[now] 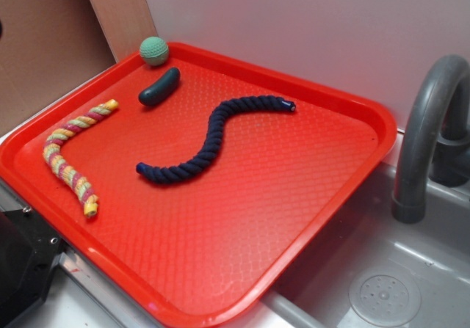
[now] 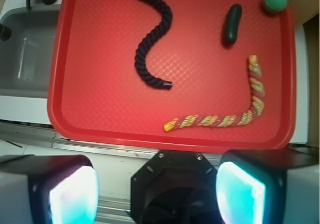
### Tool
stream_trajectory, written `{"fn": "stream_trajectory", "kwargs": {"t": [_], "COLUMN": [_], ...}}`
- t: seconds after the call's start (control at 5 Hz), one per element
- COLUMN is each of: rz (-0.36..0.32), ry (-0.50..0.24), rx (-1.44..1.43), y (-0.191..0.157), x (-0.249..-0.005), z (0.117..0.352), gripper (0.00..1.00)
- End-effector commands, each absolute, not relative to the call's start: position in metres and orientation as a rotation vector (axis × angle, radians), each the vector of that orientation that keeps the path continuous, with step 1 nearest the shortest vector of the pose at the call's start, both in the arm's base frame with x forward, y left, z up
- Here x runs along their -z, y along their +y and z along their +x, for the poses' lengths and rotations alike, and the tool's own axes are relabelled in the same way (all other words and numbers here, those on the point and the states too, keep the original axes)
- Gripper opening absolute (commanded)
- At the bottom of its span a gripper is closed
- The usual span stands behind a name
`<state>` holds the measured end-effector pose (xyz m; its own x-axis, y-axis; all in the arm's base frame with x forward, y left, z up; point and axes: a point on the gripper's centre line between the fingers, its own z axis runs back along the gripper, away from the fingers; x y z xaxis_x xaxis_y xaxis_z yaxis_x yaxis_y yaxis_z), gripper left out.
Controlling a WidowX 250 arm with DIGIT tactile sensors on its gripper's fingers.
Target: Grab the blue rope.
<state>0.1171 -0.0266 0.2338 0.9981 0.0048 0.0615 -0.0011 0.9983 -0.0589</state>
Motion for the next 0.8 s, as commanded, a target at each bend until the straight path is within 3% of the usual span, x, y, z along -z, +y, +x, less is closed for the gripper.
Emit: {"fn": "stream_trajectory", "kwargs": {"t": [0.0, 0.2, 0.6], "rz": [-0.092, -0.066, -0.078], "ry": [-0.111, -0.091, -0.100], "rx": [-0.233, -0.483, -0.735], "y": [-0.022, -0.020, -0.014], "x": [-0.249, -0.247, -0.211], "z": [0.154, 0.162, 0.198], "gripper": [1.00, 1.00, 1.00]}}
